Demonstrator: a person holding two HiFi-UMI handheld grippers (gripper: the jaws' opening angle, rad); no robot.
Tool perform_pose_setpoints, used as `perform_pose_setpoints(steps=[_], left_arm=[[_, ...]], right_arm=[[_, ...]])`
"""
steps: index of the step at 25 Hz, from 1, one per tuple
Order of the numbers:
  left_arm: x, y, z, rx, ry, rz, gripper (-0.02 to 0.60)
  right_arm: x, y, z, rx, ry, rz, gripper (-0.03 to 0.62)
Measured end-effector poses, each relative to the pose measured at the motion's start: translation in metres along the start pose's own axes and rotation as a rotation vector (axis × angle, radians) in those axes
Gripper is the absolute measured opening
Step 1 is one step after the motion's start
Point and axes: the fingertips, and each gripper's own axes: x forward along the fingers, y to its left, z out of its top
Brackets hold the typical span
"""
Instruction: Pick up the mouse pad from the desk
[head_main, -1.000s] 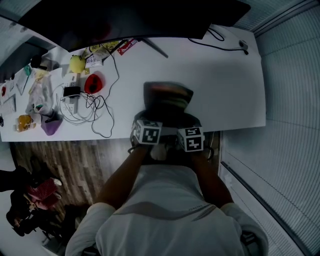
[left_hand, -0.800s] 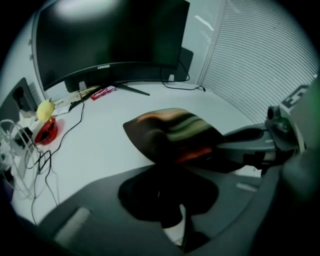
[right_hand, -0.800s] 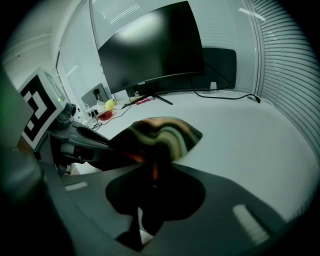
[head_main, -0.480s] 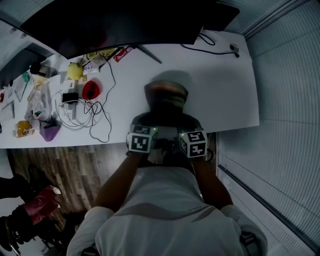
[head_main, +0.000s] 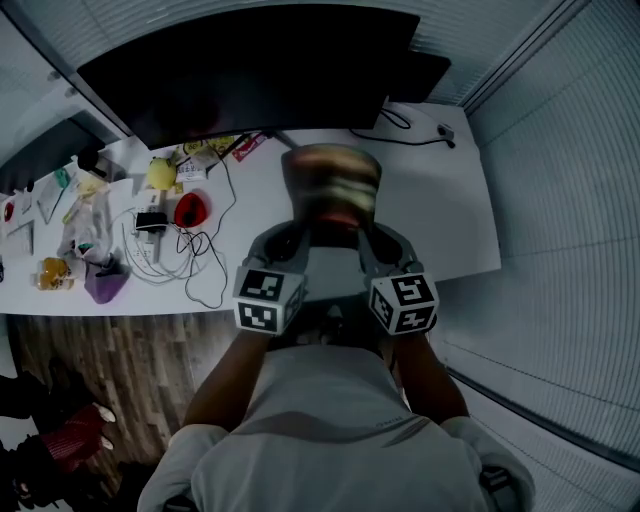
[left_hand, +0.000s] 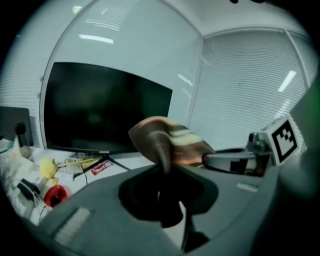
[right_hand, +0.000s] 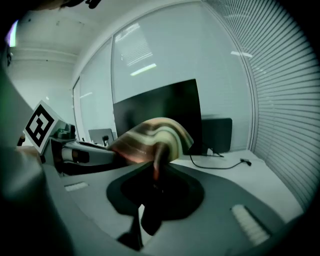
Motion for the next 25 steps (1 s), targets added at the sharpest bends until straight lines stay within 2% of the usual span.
perform_pose_setpoints(steps=[7, 13, 19, 25], left_arm=[[-0.053, -0.019, 0.084, 0.075, -0.213, -0.021, 0.061], [-0.091, -0.044, 0.136, 0.186, -0.349, -0.027, 0.063], [-0.118, -0.057, 0.163, 0.235, -0.425, -0.029, 0.063], [-0.127, -0.059, 0.167, 0.239, -0.442, -0.029, 0.066]], right_arm=[[-0.045, 0.025, 0.090, -0.079, -0.199, 0.004, 0.038], [-0.079, 0.039, 0.140, -0.113, -0.341, -0.010, 0.037], [-0.105, 0.054, 0.171, -0.152, -0.425, 0.003, 0.038], [-0.110, 0.062, 0.176, -0.165, -0.440, 0.012, 0.038]])
